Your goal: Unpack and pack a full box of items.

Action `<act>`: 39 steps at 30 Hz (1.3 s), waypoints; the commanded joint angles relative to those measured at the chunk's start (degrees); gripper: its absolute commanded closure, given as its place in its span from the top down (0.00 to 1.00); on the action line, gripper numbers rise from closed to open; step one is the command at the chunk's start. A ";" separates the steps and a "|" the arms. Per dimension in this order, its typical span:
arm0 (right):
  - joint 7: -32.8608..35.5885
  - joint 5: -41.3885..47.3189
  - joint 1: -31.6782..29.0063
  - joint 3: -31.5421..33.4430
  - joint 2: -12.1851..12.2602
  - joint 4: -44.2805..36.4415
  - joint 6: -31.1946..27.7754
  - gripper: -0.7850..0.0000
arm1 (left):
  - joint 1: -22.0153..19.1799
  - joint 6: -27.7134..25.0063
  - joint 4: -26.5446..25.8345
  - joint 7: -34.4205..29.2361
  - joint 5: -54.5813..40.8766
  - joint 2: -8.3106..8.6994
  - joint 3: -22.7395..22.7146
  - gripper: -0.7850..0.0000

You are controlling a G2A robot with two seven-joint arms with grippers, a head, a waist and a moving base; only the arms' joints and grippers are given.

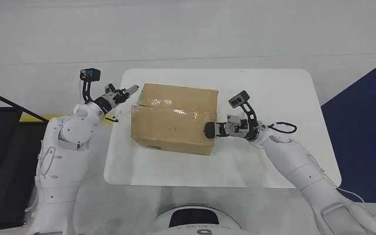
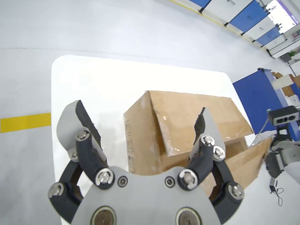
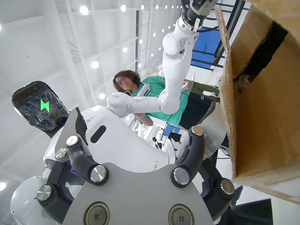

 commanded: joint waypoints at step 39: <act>-14.84 -18.28 3.44 4.61 -2.27 6.04 1.67 1.00 | -3.00 1.80 6.83 1.75 8.96 -0.36 11.93 1.00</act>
